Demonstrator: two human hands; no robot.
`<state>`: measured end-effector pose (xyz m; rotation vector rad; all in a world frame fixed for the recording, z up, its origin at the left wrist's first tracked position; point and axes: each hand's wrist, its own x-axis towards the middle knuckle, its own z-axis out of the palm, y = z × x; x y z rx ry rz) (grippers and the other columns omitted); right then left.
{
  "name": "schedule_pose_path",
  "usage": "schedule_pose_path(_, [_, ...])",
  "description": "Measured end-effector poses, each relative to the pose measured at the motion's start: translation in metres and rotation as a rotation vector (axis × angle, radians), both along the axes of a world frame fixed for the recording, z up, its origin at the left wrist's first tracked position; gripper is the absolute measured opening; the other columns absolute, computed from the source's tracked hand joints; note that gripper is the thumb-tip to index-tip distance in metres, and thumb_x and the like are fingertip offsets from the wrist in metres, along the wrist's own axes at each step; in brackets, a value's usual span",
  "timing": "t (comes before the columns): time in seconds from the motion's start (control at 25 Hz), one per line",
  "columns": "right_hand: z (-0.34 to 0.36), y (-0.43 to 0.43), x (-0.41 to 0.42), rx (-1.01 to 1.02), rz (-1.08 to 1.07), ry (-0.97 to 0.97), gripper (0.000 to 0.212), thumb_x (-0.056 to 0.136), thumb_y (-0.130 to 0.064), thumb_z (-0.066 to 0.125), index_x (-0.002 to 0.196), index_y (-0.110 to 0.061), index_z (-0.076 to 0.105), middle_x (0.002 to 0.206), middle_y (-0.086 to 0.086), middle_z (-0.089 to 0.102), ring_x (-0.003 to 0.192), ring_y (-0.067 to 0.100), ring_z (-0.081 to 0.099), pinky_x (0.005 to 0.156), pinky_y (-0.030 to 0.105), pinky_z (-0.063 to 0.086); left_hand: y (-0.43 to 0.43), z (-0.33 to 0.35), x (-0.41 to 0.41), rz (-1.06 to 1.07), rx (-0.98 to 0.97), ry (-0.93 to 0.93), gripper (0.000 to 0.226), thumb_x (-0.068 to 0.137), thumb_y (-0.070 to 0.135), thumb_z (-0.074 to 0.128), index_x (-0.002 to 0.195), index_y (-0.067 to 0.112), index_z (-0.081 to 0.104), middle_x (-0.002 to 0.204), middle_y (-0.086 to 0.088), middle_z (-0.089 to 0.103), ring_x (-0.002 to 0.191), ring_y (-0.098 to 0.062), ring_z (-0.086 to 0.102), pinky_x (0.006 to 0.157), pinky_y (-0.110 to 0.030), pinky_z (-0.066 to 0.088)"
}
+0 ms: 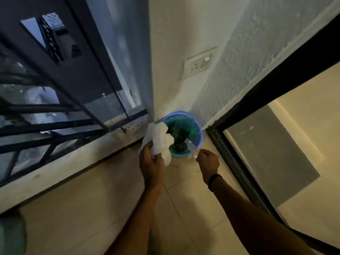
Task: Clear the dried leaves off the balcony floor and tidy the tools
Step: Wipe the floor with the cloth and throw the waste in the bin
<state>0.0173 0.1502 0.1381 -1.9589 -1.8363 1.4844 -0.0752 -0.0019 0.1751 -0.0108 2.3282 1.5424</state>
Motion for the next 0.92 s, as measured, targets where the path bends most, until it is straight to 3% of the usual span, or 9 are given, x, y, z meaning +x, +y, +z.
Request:
schedule_pose_path(0.2, [-0.097,0.018,-0.051,0.142,0.587,-0.234,0.034,0.087,-0.03,0.055,0.11,-0.007,0.068,0.111,0.011,0.066,0.104,0.031,0.061,0.081,0.029,0.048,0.068,-0.095,-0.035,-0.243,-0.184,0.149,0.036,0.091,0.001,0.058,0.126,0.001,0.064,0.131,-0.02,0.062,0.123,-0.035,0.057,0.099,-0.037,0.047])
schedule_pose_path(0.28, [-0.124,0.016,-0.058,0.19,0.76,-0.327,0.034,0.087,-0.035,0.058,0.115,-0.017,0.064,0.115,0.007,0.064,0.11,0.034,0.057,0.086,0.04,0.051,0.08,-0.13,-0.033,-0.459,-0.306,0.056,0.041,0.091,0.008,0.049,0.129,-0.001,0.06,0.128,-0.025,0.061,0.12,-0.042,0.056,0.097,-0.04,0.045])
schedule_pose_path(0.36, [-0.134,0.021,-0.058,0.188,0.826,-0.353,0.033,0.088,-0.033,0.058,0.117,-0.019,0.063,0.12,0.008,0.062,0.114,0.034,0.054,0.087,0.045,0.051,0.098,-0.149,-0.034,-0.695,-0.408,-0.069,0.046,0.098,0.01,0.045,0.143,0.001,0.046,0.139,-0.026,0.052,0.126,-0.043,0.05,0.103,-0.045,0.042])
schedule_pose_path(0.44, [-0.13,0.026,-0.054,0.186,0.803,-0.271,0.029,0.09,-0.027,0.056,0.116,-0.019,0.066,0.123,0.008,0.061,0.117,0.031,0.053,0.094,0.043,0.049,0.119,-0.152,-0.043,-0.755,-0.446,-0.196,0.049,0.103,0.012,0.047,0.15,0.008,0.037,0.15,-0.022,0.043,0.135,-0.039,0.043,0.113,-0.044,0.035])
schedule_pose_path(0.52, [-0.113,0.025,-0.039,0.164,0.697,-0.173,0.03,0.089,-0.018,0.052,0.114,-0.016,0.068,0.122,0.009,0.062,0.114,0.03,0.056,0.096,0.039,0.05,0.133,-0.137,-0.05,-0.851,-0.57,-0.176,0.056,0.101,0.015,0.051,0.154,0.012,0.033,0.153,-0.018,0.041,0.139,-0.037,0.04,0.114,-0.04,0.032])
schedule_pose_path(0.6, [-0.082,0.022,-0.017,0.134,0.559,-0.138,0.034,0.085,-0.007,0.049,0.111,-0.013,0.069,0.118,0.009,0.064,0.109,0.03,0.057,0.095,0.037,0.049,0.141,-0.112,-0.051,-0.941,-0.744,-0.093,0.063,0.1,0.025,0.055,0.156,0.019,0.028,0.151,-0.02,0.042,0.134,-0.04,0.044,0.108,-0.045,0.039])
schedule_pose_path(0.72, [-0.016,0.023,0.011,0.062,0.455,-0.137,0.04,0.084,0.002,0.047,0.116,-0.008,0.068,0.124,0.013,0.062,0.116,0.03,0.054,0.099,0.033,0.042,0.143,-0.064,-0.038,-0.959,-0.84,0.039,0.055,0.097,0.033,0.058,0.148,0.017,0.044,0.141,-0.022,0.05,0.124,-0.042,0.051,0.096,-0.05,0.048])
schedule_pose_path(0.92, [0.115,0.025,0.052,-0.046,0.184,-0.185,0.034,0.091,-0.007,0.049,0.12,-0.008,0.068,0.122,0.014,0.065,0.113,0.031,0.059,0.098,0.033,0.045,0.118,0.076,0.017,-0.785,-0.731,-0.004,0.032,0.092,0.023,0.059,0.121,0.011,0.064,0.123,-0.02,0.063,0.108,-0.04,0.06,0.083,-0.043,0.051])
